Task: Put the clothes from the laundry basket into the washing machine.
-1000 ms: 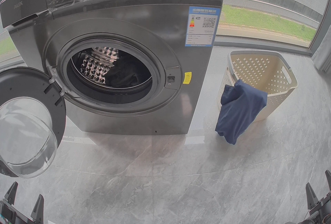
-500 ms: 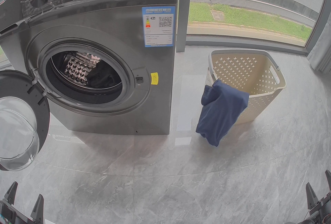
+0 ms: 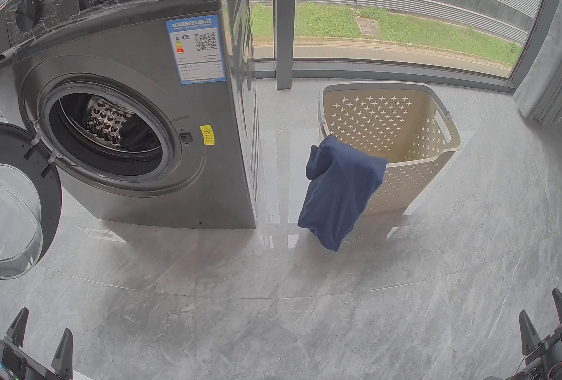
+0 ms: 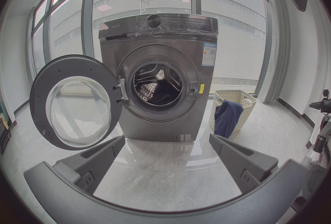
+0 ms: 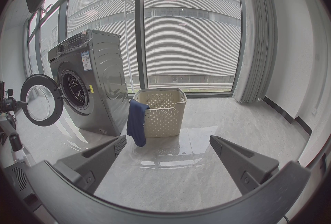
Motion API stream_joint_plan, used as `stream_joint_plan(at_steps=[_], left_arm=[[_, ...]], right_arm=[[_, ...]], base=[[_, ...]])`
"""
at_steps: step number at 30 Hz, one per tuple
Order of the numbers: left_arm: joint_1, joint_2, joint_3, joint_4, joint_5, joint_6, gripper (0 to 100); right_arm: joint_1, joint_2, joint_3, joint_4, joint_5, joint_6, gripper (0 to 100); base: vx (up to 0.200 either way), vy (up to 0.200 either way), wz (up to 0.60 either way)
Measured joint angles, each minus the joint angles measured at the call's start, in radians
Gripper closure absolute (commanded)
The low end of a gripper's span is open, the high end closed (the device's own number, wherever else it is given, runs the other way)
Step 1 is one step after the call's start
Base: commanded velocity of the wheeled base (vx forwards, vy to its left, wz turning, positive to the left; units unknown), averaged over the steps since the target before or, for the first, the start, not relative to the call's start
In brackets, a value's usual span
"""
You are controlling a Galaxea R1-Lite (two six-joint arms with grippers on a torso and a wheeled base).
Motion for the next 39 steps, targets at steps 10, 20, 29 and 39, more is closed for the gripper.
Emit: stream_joint_plan(at_steps=[10, 20, 29, 39], left_arm=[[0.000, 0.000, 0.000, 0.000, 0.000, 0.003, 0], [-0.001, 0.001, 0.000, 0.000, -0.005, -0.004, 0], [-0.003, 0.001, 0.000, -0.001, -0.005, -0.004, 0], [-0.002, 0.001, 0.000, 0.000, -0.006, -0.005, 0]], right_arm=[[0.000, 0.001, 0.000, 0.000, 0.000, 0.000, 0], [0.000, 0.001, 0.000, 0.000, 0.000, 0.000, 0], [-0.001, 0.001, 0.000, 0.000, 0.000, 0.000, 0], [-0.001, 0.002, 0.000, 0.000, 0.000, 0.000, 0]], base=[[0.000, -0.140, 0.00], [0.140, 0.000, 0.00], [0.044, 0.000, 0.00], [0.000, 0.160, 0.00]])
